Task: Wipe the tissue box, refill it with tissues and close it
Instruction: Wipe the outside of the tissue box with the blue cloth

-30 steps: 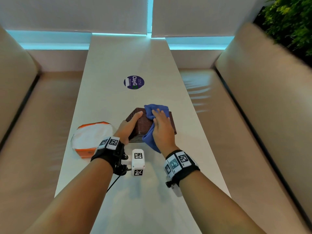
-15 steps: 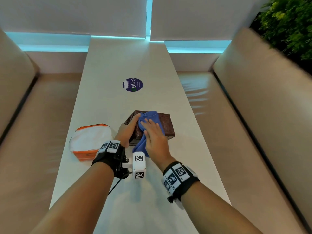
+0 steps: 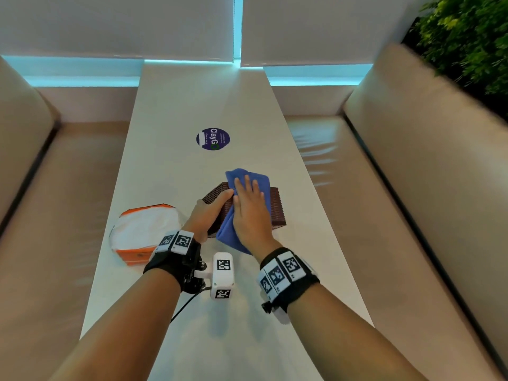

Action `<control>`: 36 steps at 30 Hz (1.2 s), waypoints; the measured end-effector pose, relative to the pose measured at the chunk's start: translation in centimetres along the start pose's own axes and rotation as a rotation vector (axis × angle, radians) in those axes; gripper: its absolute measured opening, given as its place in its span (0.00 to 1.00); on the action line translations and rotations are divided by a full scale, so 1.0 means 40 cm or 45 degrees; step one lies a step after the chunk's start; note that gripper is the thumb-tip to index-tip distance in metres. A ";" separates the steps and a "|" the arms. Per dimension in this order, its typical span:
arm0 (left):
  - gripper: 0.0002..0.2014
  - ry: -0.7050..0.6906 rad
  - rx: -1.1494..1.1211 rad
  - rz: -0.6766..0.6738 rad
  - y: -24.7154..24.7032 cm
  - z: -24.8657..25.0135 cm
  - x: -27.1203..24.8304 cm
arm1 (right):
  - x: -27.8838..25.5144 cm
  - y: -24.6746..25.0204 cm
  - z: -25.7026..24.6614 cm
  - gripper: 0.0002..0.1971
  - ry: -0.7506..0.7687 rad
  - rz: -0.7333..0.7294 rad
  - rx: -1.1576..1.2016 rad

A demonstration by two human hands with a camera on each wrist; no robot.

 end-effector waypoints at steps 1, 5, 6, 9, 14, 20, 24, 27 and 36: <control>0.29 0.015 -0.001 -0.021 -0.001 -0.003 0.003 | -0.001 -0.003 -0.007 0.24 0.038 -0.023 -0.017; 0.29 0.112 -0.060 -0.100 0.011 -0.023 0.011 | 0.011 0.022 0.110 0.25 -0.158 0.027 -0.134; 0.29 0.119 -0.073 -0.109 0.012 -0.023 0.006 | 0.014 0.029 0.158 0.25 -0.277 0.036 -0.058; 0.36 0.101 -0.088 -0.090 0.013 -0.019 0.002 | 0.001 0.030 0.248 0.25 -0.691 0.067 0.342; 0.37 0.069 -0.090 -0.095 0.010 -0.024 0.007 | 0.006 0.016 0.082 0.29 -0.303 0.028 -0.204; 0.37 0.138 -0.103 -0.167 0.018 -0.037 -0.008 | -0.010 0.003 0.090 0.29 -0.089 -0.026 -0.189; 0.31 0.165 -0.138 -0.154 0.018 -0.033 -0.026 | -0.014 0.028 0.223 0.24 -0.414 0.012 0.504; 0.17 0.189 -0.113 -0.182 0.009 -0.029 -0.036 | -0.023 0.042 0.216 0.19 -0.398 -0.013 0.818; 0.22 0.246 -0.329 -0.374 -0.023 -0.013 -0.061 | -0.135 0.083 0.218 0.23 -0.870 -0.061 1.006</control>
Point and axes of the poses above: each hand's wrist, its own x-axis towards the middle knuckle, its own y-axis out of the back of the hand, z = x × y, the point moved 8 cm from there along x, towards the middle knuckle, and after that the axes turned 14 degrees about y, right-handed, at the moved point
